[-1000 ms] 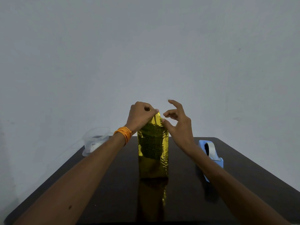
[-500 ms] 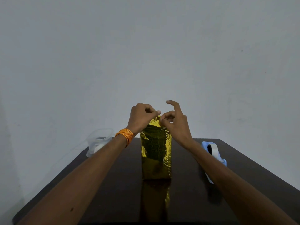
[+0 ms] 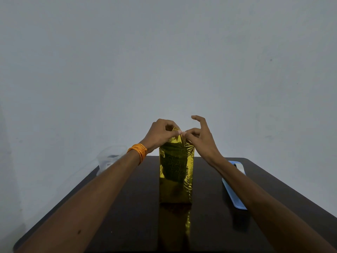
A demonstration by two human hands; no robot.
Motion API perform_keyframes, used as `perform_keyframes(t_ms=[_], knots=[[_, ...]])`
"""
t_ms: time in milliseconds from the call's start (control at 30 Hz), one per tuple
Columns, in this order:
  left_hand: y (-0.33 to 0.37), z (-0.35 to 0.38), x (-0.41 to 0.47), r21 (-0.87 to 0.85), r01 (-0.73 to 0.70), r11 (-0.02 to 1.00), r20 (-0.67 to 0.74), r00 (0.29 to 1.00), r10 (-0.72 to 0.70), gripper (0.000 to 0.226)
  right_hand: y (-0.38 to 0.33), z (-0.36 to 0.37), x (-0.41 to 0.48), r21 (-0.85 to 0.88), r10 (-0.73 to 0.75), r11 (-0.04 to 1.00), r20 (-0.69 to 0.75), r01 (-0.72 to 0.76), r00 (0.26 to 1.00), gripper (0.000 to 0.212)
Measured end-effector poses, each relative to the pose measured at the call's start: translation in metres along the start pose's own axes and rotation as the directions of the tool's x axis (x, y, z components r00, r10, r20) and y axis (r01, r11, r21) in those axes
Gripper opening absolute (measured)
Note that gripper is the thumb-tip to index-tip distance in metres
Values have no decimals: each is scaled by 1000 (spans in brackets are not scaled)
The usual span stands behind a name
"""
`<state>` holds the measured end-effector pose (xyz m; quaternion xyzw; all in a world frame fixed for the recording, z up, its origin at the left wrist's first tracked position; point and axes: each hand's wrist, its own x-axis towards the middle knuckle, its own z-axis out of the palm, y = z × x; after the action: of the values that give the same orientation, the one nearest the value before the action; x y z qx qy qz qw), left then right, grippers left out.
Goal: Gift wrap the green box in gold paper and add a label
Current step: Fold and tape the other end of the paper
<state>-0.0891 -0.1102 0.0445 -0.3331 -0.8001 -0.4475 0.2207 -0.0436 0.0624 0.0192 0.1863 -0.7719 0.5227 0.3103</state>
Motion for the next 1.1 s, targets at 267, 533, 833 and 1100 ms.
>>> perform_keyframes(t_ms=[267, 533, 833, 1100], knots=[[-1, 6, 6, 49, -52, 997, -17, 998, 52, 17, 22, -16, -19, -62, 72, 996, 45, -69, 996, 50], [-15, 15, 16, 67, 61, 996, -7, 998, -61, 18, 30, -19, -23, -13, 92, 996, 6, -92, 996, 47], [-29, 22, 16, 134, 93, 987, 37, 994, -98, 20, 36, -21, -27, -40, 49, 998, -25, -50, 999, 47], [-34, 19, 15, 146, 85, 986, 51, 994, -93, 21, 28, -17, -24, -59, 32, 998, -112, -39, 993, 60]])
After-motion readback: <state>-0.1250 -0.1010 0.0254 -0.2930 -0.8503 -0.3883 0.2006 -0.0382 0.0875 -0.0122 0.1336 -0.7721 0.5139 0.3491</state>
